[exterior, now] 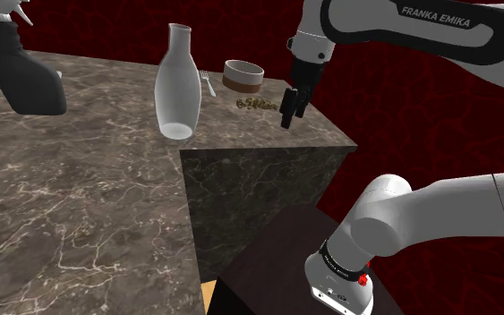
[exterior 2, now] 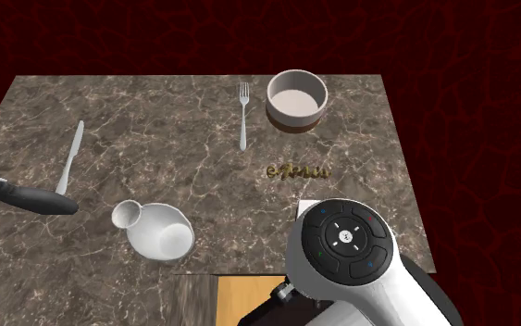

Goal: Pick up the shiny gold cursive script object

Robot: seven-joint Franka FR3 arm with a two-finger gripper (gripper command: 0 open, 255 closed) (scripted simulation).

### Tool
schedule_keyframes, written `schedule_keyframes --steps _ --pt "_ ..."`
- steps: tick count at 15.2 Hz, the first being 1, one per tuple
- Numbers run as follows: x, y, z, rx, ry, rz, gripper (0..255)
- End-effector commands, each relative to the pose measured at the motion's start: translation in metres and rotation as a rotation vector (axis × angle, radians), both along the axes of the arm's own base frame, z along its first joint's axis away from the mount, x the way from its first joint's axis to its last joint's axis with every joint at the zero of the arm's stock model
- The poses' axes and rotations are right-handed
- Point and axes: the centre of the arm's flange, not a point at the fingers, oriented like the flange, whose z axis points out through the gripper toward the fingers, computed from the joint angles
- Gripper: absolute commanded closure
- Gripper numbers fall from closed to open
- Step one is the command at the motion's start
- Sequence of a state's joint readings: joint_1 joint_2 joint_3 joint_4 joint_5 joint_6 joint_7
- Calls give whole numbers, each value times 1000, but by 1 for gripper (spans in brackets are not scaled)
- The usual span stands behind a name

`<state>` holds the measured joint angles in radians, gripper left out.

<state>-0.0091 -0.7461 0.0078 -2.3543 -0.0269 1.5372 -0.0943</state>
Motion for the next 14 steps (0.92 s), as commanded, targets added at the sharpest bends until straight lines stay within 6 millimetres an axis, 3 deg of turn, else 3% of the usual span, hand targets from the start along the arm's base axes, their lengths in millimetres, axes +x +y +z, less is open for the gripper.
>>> schedule_keyframes --steps 1,14 --pt "0 0 0 0 0 0 0" --pt "135 -60 -28 -152 -80 25 0"
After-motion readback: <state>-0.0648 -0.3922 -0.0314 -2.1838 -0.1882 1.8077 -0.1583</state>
